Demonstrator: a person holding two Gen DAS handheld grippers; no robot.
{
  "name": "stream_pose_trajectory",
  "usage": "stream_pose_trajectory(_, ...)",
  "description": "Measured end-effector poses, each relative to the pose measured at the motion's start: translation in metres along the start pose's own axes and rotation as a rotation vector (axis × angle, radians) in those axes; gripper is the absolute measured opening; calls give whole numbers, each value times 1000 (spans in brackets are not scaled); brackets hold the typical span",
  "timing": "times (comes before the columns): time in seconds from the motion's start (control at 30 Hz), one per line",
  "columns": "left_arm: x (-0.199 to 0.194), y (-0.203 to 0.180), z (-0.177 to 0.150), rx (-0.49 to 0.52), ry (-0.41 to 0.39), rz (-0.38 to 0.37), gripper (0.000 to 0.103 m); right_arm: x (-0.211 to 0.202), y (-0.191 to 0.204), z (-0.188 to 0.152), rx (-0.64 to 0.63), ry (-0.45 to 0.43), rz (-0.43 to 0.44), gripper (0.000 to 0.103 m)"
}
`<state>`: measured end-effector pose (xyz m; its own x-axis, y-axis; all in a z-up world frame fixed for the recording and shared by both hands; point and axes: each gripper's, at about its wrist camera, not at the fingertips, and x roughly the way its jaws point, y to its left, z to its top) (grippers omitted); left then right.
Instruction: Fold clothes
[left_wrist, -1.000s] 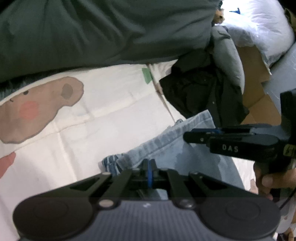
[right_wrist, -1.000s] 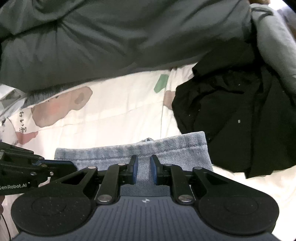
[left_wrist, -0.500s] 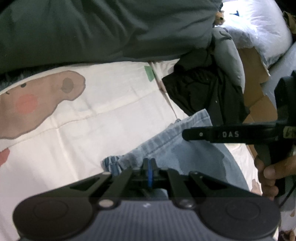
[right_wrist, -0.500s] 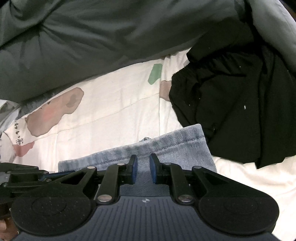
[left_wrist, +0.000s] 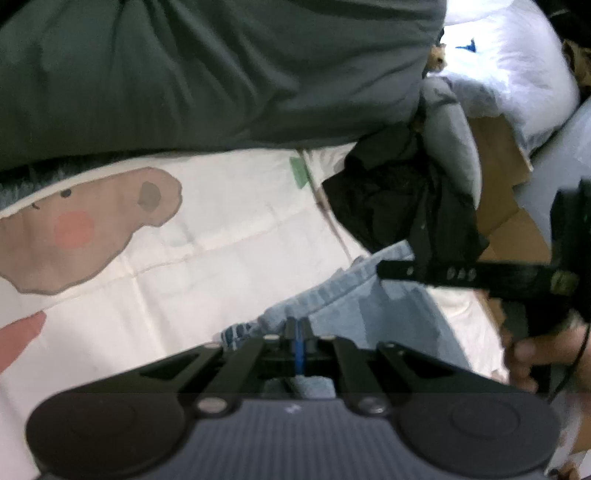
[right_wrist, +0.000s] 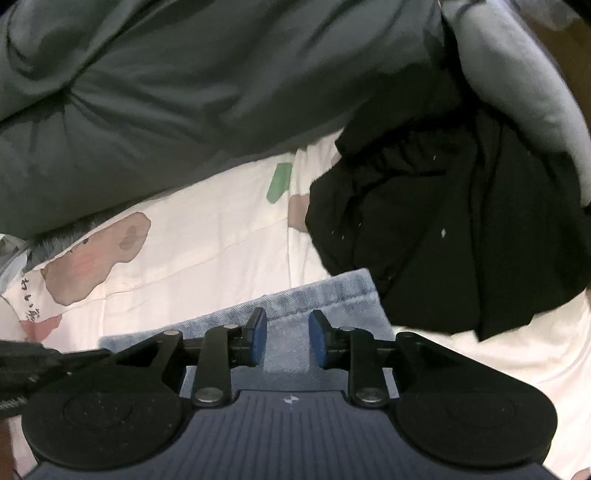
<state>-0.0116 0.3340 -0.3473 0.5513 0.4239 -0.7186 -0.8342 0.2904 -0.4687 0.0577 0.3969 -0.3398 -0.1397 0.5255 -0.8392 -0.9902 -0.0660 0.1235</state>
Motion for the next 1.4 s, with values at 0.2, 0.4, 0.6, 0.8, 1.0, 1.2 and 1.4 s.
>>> stream_pose_trajectory(0.2,7,11,-10,-34,-1,-34,3,18,-11,7,79,57,8,61)
stream_pose_trajectory(0.4,5,7,-4,-17,10,-23,3,30,-15,1,130,83,-18,75)
stream_pose_trajectory(0.6,-16,-5,5,-41,-55,-46,4,14,-18,9,97,61,-11,75)
stream_pose_trajectory(0.8,-19,-28,9,13,-57,-93,4,-20,-13,9,78,-15,-13,68)
stream_pose_trajectory(1.0,-9,-41,-2,67,-24,-90,10,-38,2,-10,35,-32,25,59)
stream_pose_trajectory(1.2,-5,-45,-8,95,-21,-94,11,-35,14,-38,-47,-2,25,44)
stream_pose_trajectory(1.4,6,-48,-8,124,-10,-97,11,-21,16,-45,-53,17,12,44)
